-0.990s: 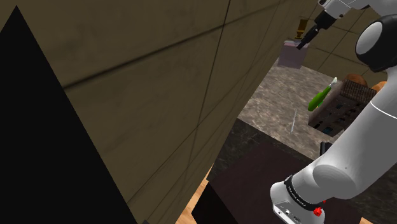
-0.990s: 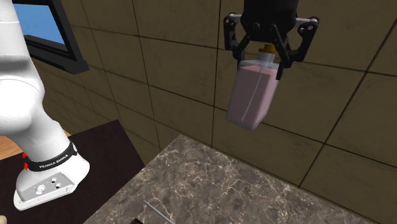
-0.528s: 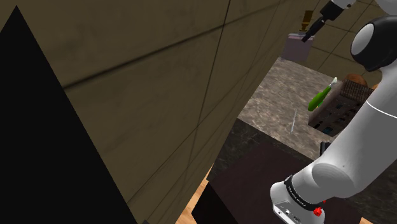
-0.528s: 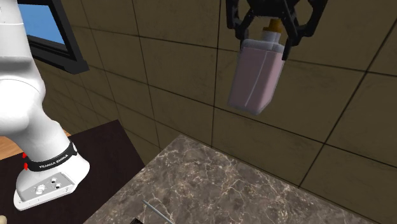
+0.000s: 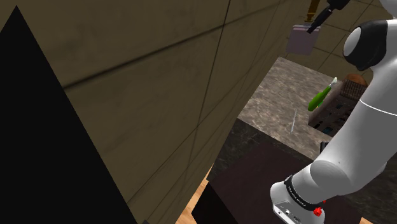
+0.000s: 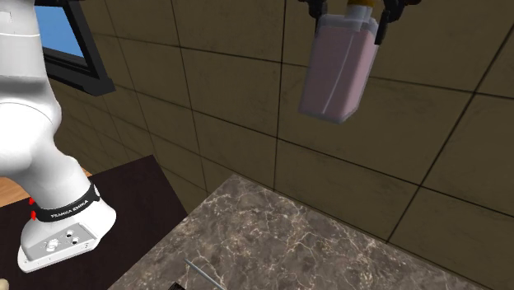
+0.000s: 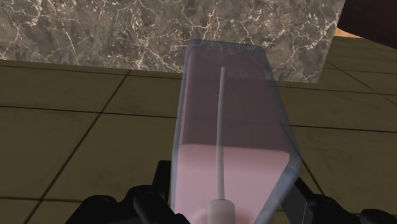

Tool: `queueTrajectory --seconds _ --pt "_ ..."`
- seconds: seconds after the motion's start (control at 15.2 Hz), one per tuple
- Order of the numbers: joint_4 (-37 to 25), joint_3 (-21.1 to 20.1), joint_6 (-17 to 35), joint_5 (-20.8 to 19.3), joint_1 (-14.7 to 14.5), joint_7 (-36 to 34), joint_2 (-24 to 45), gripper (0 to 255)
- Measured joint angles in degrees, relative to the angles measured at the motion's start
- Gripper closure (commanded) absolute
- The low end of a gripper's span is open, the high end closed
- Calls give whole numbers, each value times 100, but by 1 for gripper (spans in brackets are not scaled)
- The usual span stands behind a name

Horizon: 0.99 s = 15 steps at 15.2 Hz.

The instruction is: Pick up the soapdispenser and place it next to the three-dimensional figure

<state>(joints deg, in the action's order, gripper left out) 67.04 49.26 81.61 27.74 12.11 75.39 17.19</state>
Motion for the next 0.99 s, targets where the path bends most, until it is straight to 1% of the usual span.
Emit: queueTrajectory --seconds 0.33,0.46,0.59,0.66,0.73,0.86,0.92,0.99 --pt "-835 -51 -567 305 409 -59 322 255" --pt "-1281 -94 -844 482 657 -103 502 255" --pt "-1921 -182 -1205 746 1030 -190 773 255" --pt "-2095 -210 -1308 816 1130 -221 840 255" --pt "-1865 -150 -1241 710 983 -172 690 255" --pt "-1057 51 -962 242 433 -77 109 255" --pt "-559 138 -762 -75 81 -80 -273 255" --pt "-259 182 -667 -331 -135 -108 -572 255"
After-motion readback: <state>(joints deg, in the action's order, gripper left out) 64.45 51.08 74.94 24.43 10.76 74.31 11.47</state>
